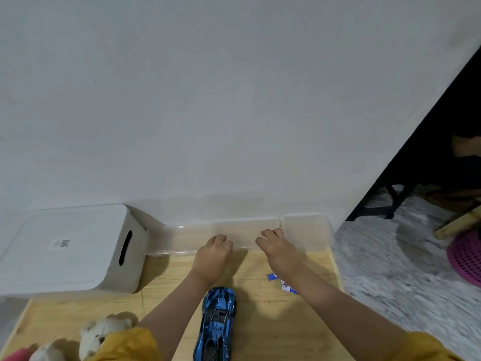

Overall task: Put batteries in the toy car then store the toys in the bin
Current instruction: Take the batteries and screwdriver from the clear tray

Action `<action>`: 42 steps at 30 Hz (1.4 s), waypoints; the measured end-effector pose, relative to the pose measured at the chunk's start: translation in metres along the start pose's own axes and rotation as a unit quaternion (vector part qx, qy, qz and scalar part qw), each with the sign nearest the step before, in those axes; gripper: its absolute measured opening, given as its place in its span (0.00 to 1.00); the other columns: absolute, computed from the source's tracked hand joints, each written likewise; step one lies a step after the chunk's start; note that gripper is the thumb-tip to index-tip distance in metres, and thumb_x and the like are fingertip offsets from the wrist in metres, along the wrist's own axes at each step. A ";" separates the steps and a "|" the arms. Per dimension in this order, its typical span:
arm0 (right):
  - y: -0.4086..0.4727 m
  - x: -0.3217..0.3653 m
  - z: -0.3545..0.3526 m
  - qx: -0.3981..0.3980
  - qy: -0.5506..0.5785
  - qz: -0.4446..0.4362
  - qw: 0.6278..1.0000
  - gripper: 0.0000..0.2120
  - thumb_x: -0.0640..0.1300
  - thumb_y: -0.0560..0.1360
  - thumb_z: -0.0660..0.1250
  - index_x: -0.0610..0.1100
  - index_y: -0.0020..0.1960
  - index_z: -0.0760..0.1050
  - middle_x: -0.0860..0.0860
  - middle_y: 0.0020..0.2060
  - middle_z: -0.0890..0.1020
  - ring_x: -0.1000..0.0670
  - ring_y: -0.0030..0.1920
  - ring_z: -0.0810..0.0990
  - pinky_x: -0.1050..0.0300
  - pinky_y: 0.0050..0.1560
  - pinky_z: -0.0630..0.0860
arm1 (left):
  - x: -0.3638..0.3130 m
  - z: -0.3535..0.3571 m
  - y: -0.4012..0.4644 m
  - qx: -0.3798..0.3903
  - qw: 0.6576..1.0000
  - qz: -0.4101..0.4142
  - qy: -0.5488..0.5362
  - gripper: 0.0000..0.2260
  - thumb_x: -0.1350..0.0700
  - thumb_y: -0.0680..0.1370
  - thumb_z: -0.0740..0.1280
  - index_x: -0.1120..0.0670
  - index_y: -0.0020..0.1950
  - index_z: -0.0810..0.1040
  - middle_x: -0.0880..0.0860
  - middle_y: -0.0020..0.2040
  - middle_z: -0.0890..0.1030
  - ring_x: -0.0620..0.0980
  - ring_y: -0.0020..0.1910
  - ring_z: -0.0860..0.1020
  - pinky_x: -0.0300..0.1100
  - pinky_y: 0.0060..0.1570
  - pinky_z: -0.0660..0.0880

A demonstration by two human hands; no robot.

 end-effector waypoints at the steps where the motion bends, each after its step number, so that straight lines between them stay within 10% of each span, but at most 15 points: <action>1: 0.000 0.000 0.001 0.004 -0.003 0.002 1.000 0.30 0.22 0.45 0.70 0.44 0.44 0.76 0.46 0.44 0.81 0.45 0.41 0.79 0.61 0.18 0.66 | 0.000 0.001 0.000 0.006 1.000 -0.001 -0.004 0.14 0.62 0.55 0.81 0.56 0.34 0.79 0.54 0.39 0.82 0.52 0.35 0.82 0.39 0.20 0.75; 7: 0.000 0.004 0.000 0.011 -0.005 0.026 1.000 0.30 0.21 0.47 0.66 0.43 0.45 0.75 0.48 0.43 0.79 0.43 0.42 0.78 0.62 0.21 0.62 | 0.015 -0.001 -0.009 0.050 0.992 -0.010 -0.119 0.18 0.64 0.69 0.72 0.57 0.58 0.79 0.56 0.61 0.78 0.56 0.60 0.77 0.46 0.48 0.80; 11: 0.004 0.017 -0.006 0.008 0.032 0.062 0.997 0.23 0.25 0.67 0.61 0.41 0.58 0.72 0.46 0.56 0.74 0.43 0.57 0.71 0.54 0.41 0.71 | 0.029 -0.006 -0.028 0.080 0.992 0.043 -0.090 0.30 0.60 0.75 0.63 0.55 0.76 0.57 0.53 0.77 0.57 0.53 0.75 0.56 0.46 0.73 0.54; 16: 0.023 0.057 -0.013 0.033 0.094 0.115 0.988 0.20 0.45 0.79 0.59 0.43 0.70 0.65 0.48 0.72 0.65 0.47 0.72 0.61 0.53 0.68 0.63 | 0.088 -0.015 -0.057 0.020 0.993 -0.052 -0.106 0.34 0.57 0.76 0.66 0.55 0.77 0.52 0.53 0.78 0.51 0.52 0.77 0.51 0.48 0.74 0.47; 28: 0.078 0.159 0.037 0.045 0.051 -0.049 0.996 0.26 0.43 0.81 0.55 0.41 0.76 0.50 0.44 0.77 0.48 0.46 0.77 0.45 0.57 0.73 0.46 | 0.145 0.012 -0.062 -0.031 0.962 -0.127 -0.240 0.29 0.70 0.76 0.61 0.60 0.76 0.55 0.59 0.77 0.53 0.57 0.77 0.52 0.42 0.74 0.45; 32: 0.082 0.158 0.042 0.047 0.000 -0.061 0.997 0.27 0.38 0.79 0.60 0.39 0.75 0.55 0.41 0.75 0.55 0.42 0.76 0.53 0.53 0.72 0.57 | 0.149 0.020 -0.056 -0.081 0.952 -0.149 -0.253 0.28 0.78 0.69 0.63 0.65 0.69 0.69 0.66 0.70 0.67 0.65 0.70 0.66 0.54 0.70 0.55; 36: 0.091 0.155 0.051 0.081 -0.065 -0.072 0.992 0.32 0.37 0.57 0.80 0.37 0.60 0.77 0.38 0.59 0.79 0.41 0.59 0.80 0.52 0.50 0.80 | 0.149 0.019 -0.055 -0.107 0.950 -0.153 -0.248 0.28 0.80 0.67 0.63 0.66 0.66 0.72 0.67 0.68 0.70 0.66 0.67 0.68 0.58 0.68 0.57; 42: 0.096 0.171 0.040 0.132 -0.113 -0.130 0.976 0.26 0.29 0.73 0.54 0.28 0.71 0.56 0.27 0.70 0.58 0.30 0.71 0.59 0.37 0.63 0.69 | 0.150 0.019 -0.052 -0.120 0.953 -0.142 -0.240 0.24 0.76 0.63 0.65 0.67 0.59 0.78 0.69 0.59 0.77 0.70 0.57 0.76 0.49 0.65 0.65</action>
Point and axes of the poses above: each hand's wrist, its own y-axis towards the middle knuckle, its own z-axis out of the palm, x = y × z, the point moved 6 cm from there along y, towards the middle knuckle
